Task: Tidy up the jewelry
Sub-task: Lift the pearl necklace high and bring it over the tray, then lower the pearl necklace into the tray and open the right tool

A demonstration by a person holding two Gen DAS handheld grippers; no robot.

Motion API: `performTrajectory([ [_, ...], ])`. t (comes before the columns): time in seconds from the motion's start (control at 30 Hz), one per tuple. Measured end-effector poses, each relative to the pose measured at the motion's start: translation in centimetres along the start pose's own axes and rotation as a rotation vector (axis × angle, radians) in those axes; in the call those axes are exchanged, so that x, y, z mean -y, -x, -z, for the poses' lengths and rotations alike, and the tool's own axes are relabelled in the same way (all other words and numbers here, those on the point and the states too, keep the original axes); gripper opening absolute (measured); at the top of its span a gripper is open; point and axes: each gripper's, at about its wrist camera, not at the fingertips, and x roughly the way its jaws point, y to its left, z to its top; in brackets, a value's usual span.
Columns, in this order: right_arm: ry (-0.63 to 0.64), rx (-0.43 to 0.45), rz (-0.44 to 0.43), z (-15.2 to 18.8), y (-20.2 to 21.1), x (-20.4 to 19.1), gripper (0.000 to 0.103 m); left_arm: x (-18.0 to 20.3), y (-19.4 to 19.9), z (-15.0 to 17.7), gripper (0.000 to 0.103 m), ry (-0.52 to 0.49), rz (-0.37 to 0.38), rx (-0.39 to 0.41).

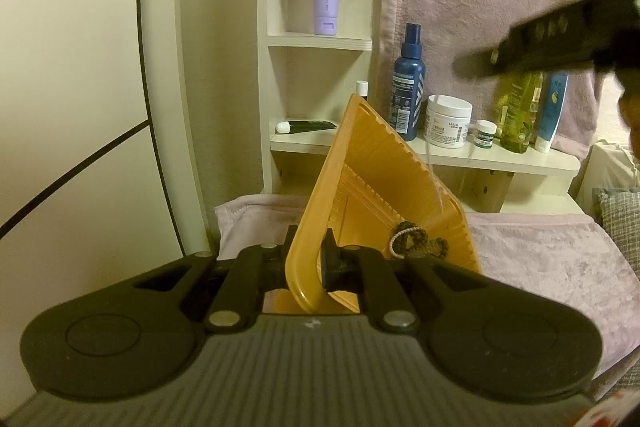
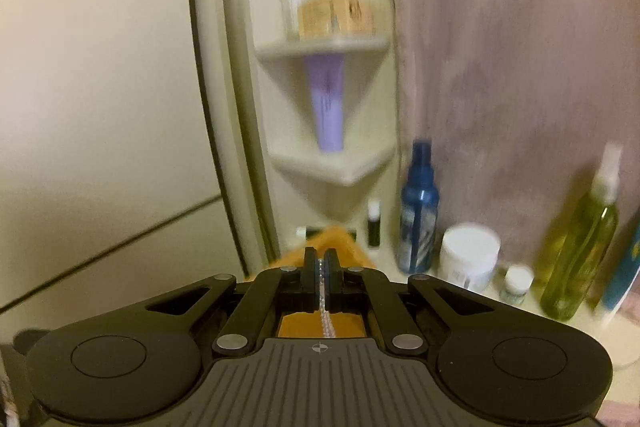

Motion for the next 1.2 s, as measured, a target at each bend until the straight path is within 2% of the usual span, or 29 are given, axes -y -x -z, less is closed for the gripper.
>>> performTrajectory([
  [0.23,-0.014,-0.112,-0.04,2.3,-2.3,0.9,0.002,-0.1,-0.1,0.0,0.008,0.002,-0.001,-0.002],
  [0.5,0.051,-0.218,-0.12,3.2,-4.1,1.8,0.002,0.0,-0.1,0.0,0.008,-0.001,-0.004,-0.002],
  [0.73,0.093,-0.277,-0.091,4.4,-5.1,2.3,0.002,0.0,-0.2,0.0,0.008,0.0,-0.005,-0.003],
  [0.9,0.048,-0.307,-0.075,5.3,-6.0,3.0,0.003,0.0,-0.2,0.0,0.008,0.001,-0.004,-0.004],
  [1.1,-0.018,-0.294,-0.062,5.6,-6.3,3.8,0.003,-0.1,-0.2,0.1,0.008,0.002,-0.003,-0.004],
  [1.13,-0.032,-0.284,-0.052,5.5,-6.1,4.0,0.006,-0.1,-0.2,0.1,0.008,0.002,-0.003,-0.003],
  [1.2,-0.061,-0.265,-0.04,5.3,-5.6,4.6,0.028,-0.1,-0.2,0.1,0.008,0.002,-0.003,-0.004],
])
